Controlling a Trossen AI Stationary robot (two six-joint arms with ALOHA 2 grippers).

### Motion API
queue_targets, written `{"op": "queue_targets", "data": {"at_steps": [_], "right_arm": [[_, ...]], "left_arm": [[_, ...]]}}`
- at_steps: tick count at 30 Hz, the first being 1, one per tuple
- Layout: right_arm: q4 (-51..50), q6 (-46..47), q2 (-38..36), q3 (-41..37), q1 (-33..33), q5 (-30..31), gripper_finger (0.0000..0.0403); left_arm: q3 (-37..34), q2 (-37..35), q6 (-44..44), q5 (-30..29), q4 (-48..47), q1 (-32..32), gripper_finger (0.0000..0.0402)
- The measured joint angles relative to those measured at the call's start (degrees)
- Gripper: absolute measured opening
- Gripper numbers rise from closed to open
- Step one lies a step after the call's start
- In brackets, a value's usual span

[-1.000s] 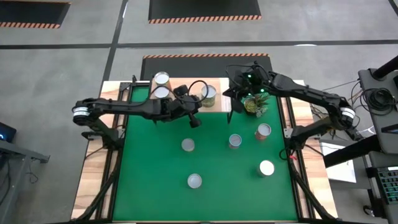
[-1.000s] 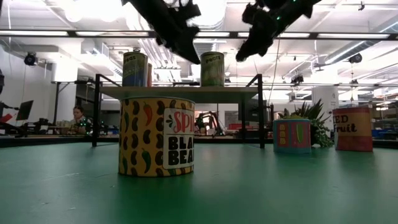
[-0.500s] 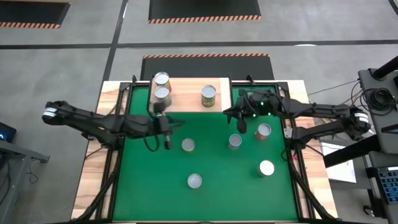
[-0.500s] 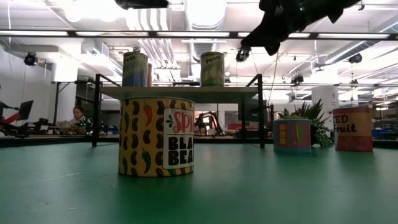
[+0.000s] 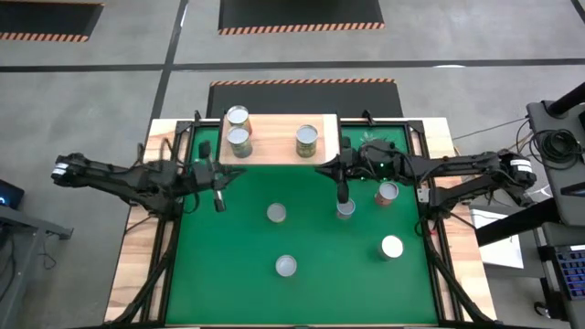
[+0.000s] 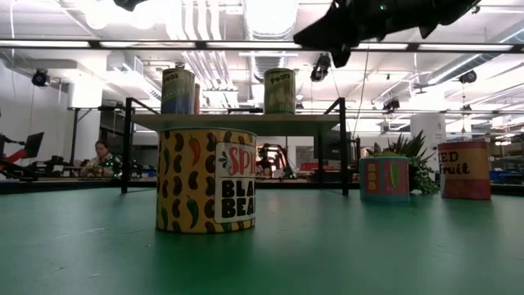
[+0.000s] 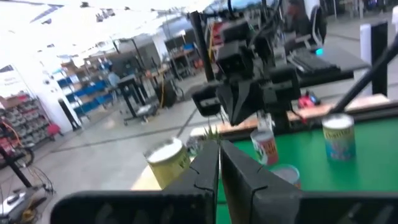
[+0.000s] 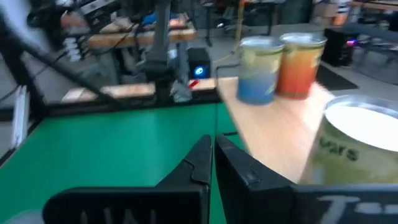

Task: Pick and place cans onto a shelf
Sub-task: Put the big green can on the shelf

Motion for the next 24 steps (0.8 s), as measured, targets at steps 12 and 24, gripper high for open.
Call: {"op": "queue_targets", "data": {"at_steps": [12,24], "right_arm": [[-25.18,0.97,1.81,18.82,-3.00,7.21,0.0009],[-49.93,-3.55,18.95,43.43,-10.25,6.80,0.0009]], "left_arm": [[1.37,-2.30,2.67,-0.07,-0.36,0.00,0.0000],[1.45,-2.17,4.03,-0.13,-0.31,0.00,0.0000]]}}
